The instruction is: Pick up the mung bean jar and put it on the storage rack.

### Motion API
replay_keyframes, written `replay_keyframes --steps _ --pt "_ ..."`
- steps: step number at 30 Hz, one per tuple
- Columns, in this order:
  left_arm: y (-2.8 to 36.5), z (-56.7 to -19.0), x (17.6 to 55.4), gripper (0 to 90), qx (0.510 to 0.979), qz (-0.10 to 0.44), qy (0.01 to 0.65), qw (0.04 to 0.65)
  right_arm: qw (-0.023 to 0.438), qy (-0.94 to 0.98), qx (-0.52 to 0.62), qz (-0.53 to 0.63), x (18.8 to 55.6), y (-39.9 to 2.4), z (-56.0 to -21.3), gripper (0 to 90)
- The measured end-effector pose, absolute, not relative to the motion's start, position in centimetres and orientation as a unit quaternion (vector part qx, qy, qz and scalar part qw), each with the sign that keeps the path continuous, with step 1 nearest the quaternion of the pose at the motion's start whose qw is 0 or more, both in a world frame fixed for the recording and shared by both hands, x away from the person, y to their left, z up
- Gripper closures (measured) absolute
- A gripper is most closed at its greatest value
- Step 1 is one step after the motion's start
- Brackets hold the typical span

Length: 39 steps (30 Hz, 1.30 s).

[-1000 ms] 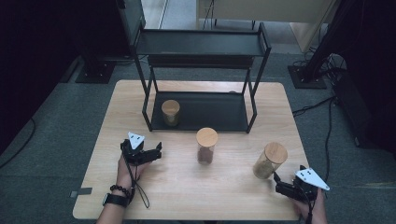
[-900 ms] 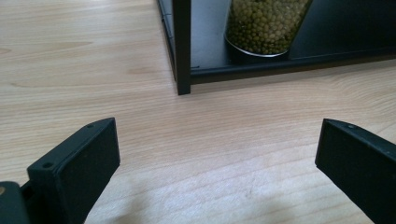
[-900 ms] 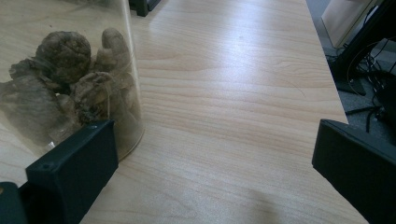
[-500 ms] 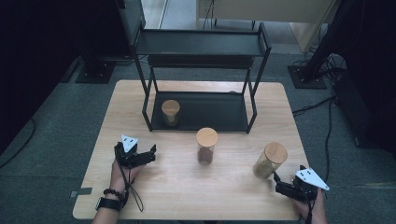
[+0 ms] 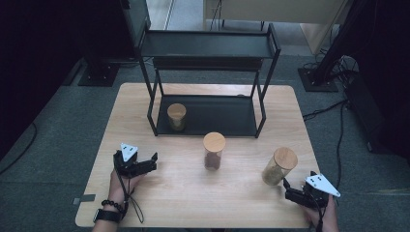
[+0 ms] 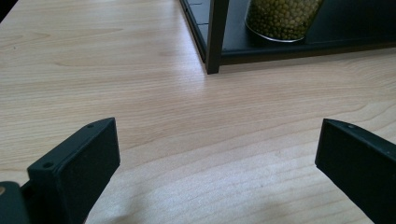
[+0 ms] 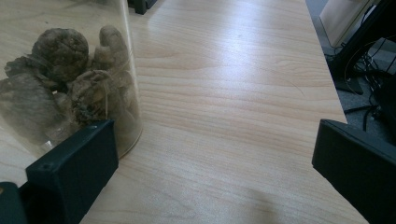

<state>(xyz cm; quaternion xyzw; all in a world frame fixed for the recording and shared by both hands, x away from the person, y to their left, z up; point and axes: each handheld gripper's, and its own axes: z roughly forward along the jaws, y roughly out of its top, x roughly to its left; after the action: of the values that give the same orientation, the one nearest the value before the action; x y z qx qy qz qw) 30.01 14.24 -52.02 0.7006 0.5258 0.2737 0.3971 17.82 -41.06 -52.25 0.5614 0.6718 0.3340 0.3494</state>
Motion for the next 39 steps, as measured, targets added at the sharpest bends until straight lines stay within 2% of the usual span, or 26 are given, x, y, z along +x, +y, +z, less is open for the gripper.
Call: replay_keyframes --steps 39 --pt "17.5 -52.0 27.5 0.1 0.687 0.287 0.537 0.397 0.35 0.673 0.562 0.33 17.9 -41.1 -52.2 0.2"
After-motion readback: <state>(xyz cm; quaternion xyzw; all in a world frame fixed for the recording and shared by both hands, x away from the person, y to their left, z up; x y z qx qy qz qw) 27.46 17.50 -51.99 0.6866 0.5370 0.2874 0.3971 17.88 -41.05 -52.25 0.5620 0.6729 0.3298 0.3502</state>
